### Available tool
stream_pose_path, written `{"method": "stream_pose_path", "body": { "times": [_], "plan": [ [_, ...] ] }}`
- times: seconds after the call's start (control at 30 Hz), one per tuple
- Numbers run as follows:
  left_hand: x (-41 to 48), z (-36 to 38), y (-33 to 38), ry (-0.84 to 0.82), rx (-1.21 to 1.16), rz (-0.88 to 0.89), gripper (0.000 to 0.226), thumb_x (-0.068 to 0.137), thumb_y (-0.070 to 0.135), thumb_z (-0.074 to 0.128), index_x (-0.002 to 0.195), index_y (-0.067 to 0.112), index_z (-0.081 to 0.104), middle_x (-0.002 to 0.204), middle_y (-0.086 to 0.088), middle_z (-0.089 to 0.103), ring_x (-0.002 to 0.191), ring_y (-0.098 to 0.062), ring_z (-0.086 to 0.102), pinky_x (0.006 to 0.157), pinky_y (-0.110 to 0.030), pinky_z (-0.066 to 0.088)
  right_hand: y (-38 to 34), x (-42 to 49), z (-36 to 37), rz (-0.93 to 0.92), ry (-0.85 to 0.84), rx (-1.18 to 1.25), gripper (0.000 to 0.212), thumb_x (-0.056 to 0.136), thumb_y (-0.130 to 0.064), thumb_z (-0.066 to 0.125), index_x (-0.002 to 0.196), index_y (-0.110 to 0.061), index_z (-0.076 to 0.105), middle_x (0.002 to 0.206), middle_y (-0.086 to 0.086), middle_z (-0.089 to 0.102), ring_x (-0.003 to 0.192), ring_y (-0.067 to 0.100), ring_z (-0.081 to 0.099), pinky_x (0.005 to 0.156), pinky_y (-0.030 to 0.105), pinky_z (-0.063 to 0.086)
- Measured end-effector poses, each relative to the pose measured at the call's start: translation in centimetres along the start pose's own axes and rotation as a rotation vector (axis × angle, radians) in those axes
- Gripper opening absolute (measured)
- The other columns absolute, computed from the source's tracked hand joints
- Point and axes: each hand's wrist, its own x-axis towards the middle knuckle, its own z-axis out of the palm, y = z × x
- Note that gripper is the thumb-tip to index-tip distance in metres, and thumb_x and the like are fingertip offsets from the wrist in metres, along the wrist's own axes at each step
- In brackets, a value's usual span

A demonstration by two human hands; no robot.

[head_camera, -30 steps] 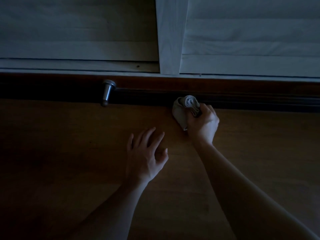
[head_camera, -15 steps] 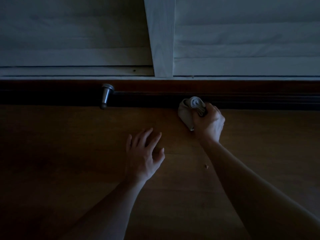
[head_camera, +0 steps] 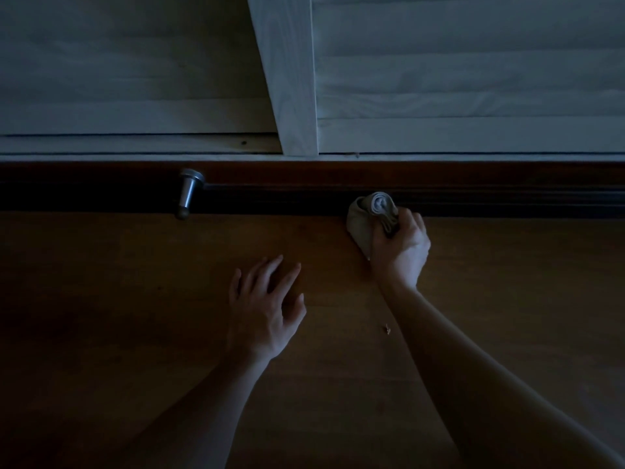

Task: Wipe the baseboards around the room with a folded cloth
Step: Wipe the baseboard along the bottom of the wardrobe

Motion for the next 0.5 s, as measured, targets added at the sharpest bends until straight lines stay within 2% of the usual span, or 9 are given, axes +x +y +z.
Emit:
{"method": "stream_pose_path", "body": {
  "times": [0.13,0.23,0.37,0.5],
  "plan": [
    [0.0,-0.4,0.1,-0.016,-0.013,-0.008,0.054,0.094,0.058,0.043,0.143,0.038,0.051,0.154,0.003,0.041,0.144,-0.021,0.034,0.12,-0.054,0.021,-0.5,0.1,0.6,-0.067,-0.062,-0.003,0.013,0.089,-0.018,0.067,0.097,-0.008,0.064,0.091,0.0,0.057,0.075,0.008,0.048,0.068,0.027,0.04],
    [0.2,-0.5,0.4,-0.022,-0.024,-0.025,0.055,0.093,0.058,0.043,0.142,0.037,0.054,0.152,0.003,0.044,0.141,-0.023,0.039,0.119,-0.055,0.023,0.1,0.3,0.1,-0.057,-0.013,0.0,0.012,0.089,-0.018,0.068,0.097,-0.009,0.064,0.089,-0.005,0.052,0.074,0.006,0.046,0.068,0.028,0.042],
    [0.7,-0.3,1.9,-0.027,-0.036,-0.007,0.056,0.093,0.059,0.041,0.143,0.034,0.051,0.153,0.004,0.041,0.137,-0.02,0.041,0.119,-0.051,0.022,-0.8,0.0,0.4,-0.126,-0.081,0.009,0.018,0.089,-0.02,0.066,0.101,-0.007,0.065,0.094,0.002,0.058,0.078,0.009,0.05,0.069,0.029,0.045],
    [0.9,0.1,3.1,-0.043,-0.051,0.039,0.058,0.094,0.059,0.043,0.146,0.035,0.048,0.155,0.005,0.039,0.141,-0.019,0.038,0.12,-0.049,0.02,-0.4,0.7,-0.3,-0.175,-0.116,0.001,0.024,0.087,-0.028,0.063,0.097,-0.007,0.065,0.091,0.003,0.058,0.075,0.011,0.051,0.062,0.026,0.037]
  ]
}}
